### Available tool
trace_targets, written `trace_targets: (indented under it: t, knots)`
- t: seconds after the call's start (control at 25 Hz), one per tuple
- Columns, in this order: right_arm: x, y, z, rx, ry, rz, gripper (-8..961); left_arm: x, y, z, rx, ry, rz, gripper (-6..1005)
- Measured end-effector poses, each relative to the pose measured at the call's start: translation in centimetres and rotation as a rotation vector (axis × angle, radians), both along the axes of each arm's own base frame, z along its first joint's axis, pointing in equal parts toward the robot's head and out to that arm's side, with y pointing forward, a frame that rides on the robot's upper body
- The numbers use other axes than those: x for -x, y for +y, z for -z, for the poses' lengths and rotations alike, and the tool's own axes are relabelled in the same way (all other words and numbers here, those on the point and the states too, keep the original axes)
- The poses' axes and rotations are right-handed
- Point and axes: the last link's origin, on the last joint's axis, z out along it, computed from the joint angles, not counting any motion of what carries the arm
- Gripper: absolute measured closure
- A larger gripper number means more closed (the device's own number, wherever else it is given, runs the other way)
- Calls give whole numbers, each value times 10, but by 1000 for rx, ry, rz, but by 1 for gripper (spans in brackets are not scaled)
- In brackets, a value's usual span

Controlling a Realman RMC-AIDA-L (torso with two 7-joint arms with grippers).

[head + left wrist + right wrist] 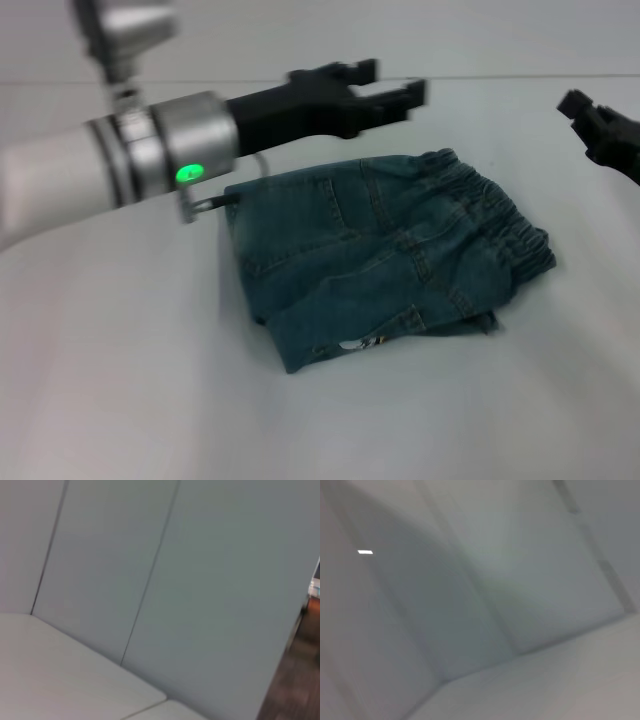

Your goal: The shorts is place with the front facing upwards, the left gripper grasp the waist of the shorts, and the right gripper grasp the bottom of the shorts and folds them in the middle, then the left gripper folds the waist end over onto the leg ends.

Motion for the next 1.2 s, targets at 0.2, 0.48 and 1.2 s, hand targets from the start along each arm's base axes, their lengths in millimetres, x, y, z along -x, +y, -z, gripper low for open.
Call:
trace_targets:
  t: [0.2,0.48,1.2]
  knots:
    - [20,-10,-21,133,-1,-179,817,54,-23,-31,-18,-133,-109,182]
    - [36,-27,-40,418,-124,-348,668,118,-68,-60,11,-106,-168,184]
    - [7,-57,-47,739,-293,-289,48,153,-111,-66,263,152,-145,187]
